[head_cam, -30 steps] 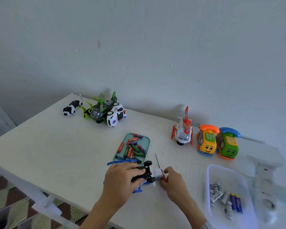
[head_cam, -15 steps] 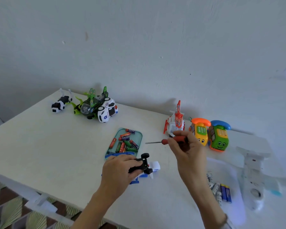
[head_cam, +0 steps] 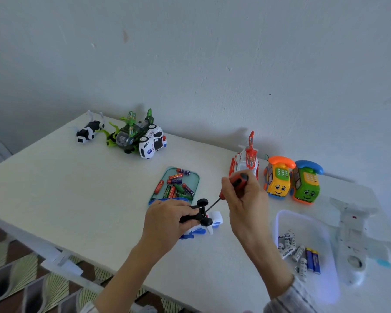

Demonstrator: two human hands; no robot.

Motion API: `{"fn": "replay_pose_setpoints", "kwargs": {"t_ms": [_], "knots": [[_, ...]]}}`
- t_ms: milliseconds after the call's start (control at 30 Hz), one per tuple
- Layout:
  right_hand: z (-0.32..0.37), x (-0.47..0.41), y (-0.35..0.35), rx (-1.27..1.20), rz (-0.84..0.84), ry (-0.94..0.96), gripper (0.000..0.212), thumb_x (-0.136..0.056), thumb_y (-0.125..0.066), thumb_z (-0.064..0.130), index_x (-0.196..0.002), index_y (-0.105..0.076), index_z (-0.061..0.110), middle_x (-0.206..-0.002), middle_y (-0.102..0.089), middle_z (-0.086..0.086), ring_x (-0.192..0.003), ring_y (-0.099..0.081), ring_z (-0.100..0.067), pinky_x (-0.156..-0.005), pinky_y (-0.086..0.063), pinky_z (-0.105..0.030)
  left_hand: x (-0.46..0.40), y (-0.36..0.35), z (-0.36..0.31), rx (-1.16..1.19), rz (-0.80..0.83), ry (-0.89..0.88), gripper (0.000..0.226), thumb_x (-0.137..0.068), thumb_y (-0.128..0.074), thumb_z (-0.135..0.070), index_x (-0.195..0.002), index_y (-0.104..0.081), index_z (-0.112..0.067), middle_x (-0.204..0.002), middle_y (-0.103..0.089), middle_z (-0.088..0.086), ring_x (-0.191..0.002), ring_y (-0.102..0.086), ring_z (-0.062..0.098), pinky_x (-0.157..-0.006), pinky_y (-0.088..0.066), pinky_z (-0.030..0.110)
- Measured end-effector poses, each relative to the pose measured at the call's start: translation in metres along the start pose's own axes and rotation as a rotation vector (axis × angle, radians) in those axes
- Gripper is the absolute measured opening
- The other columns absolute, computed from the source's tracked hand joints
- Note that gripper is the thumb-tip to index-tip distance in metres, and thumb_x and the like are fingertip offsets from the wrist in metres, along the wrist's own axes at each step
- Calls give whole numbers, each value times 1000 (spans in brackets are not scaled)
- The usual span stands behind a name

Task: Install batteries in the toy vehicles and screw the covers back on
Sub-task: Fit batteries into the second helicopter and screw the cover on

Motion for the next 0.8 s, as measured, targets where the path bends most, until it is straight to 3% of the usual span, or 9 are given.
{"fn": "replay_pose_setpoints", "kwargs": {"t_ms": [133, 267, 633, 800], "knots": [[-2, -2, -5, 58, 7, 29, 17, -90, -56, 26, -78, -45, 30, -70, -62, -6, -67, -62, -24, -62, -52, -40, 1, 0, -1, -1, -1, -6, 31, -60, -88, -40, -87, -78, -29, -83, -74, -14, -70, -67, 7, -61, -51, 31], [-6, -3, -7, 76, 11, 23, 20, -91, -57, 25, -77, -44, 32, -71, -62, -5, -68, -62, -23, -62, -51, -35, -1, 2, -1, 6, -17, -12, 28, -65, -81, -46, -87, -78, -30, -82, -73, -14, -69, -66, 6, -59, -53, 32], [-11, -2, -10, 74, 5, 29, 15, -90, -58, 21, -81, -48, 24, -71, -63, -8, -67, -63, -24, -60, -49, -32, -1, 2, -2, -21, -45, -45, 31, -56, -90, -39, -83, -78, -28, -79, -73, -13, -68, -67, 7, -59, -48, 29], [-3, -3, -13, 104, 72, 51, 12, -91, -59, 20, -85, -50, 15, -68, -60, -1, -61, -57, -11, -53, -44, -17, -1, 3, -3, -33, -48, -51, 32, -55, -90, -40, -82, -78, -28, -77, -73, -13, -66, -67, 7, -58, -50, 29]]}}
Point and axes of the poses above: each hand's wrist, its own x-axis away from the middle knuckle, its own y-axis out of the back of the hand, z = x × y, the point moved 4 cm from there along -x, towards the middle knuckle
